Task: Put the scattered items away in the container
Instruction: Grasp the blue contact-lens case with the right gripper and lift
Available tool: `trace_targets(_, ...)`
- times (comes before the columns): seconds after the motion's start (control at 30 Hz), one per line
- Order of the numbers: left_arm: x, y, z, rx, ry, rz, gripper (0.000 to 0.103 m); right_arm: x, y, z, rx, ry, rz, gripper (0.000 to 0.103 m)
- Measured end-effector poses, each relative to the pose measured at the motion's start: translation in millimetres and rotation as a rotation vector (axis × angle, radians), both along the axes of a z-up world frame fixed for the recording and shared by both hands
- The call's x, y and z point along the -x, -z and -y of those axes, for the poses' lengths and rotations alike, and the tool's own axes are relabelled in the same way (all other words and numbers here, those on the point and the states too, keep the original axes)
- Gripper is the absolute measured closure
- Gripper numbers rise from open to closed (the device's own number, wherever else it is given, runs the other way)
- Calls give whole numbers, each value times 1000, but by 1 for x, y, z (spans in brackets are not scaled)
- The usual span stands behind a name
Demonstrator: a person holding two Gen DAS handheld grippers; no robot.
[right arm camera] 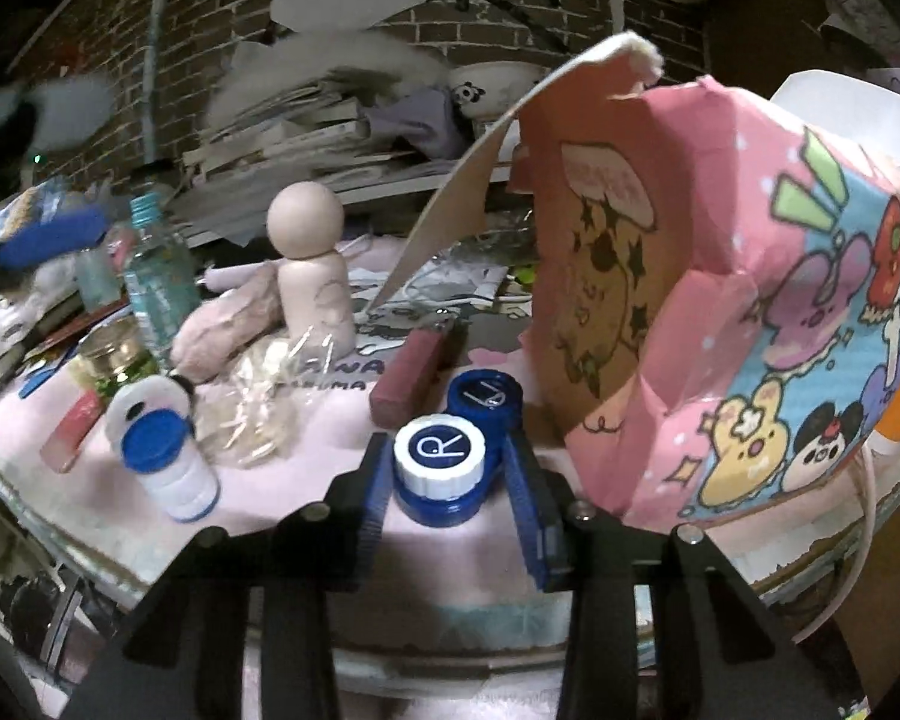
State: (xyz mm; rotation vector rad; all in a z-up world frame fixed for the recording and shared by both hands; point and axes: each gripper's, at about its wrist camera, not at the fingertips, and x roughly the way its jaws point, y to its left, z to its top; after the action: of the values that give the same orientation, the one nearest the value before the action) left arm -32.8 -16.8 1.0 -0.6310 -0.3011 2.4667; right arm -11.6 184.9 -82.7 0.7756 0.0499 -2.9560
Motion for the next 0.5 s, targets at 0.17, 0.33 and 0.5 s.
trace_targets(0.17, -6, 3, 8, -9, -17, -2, 12, -2, 3, 0, -1, 3, -23, 70)
trace_targets(0.33, -7, 5, 9, -12, -19, 2, 12, -18, 2, -5, 4, -21, -42, 73)
trace_targets(0.5, -9, 5, 10, -15, -19, 1, 12, -27, 1, -3, -18, -20, -36, 73)
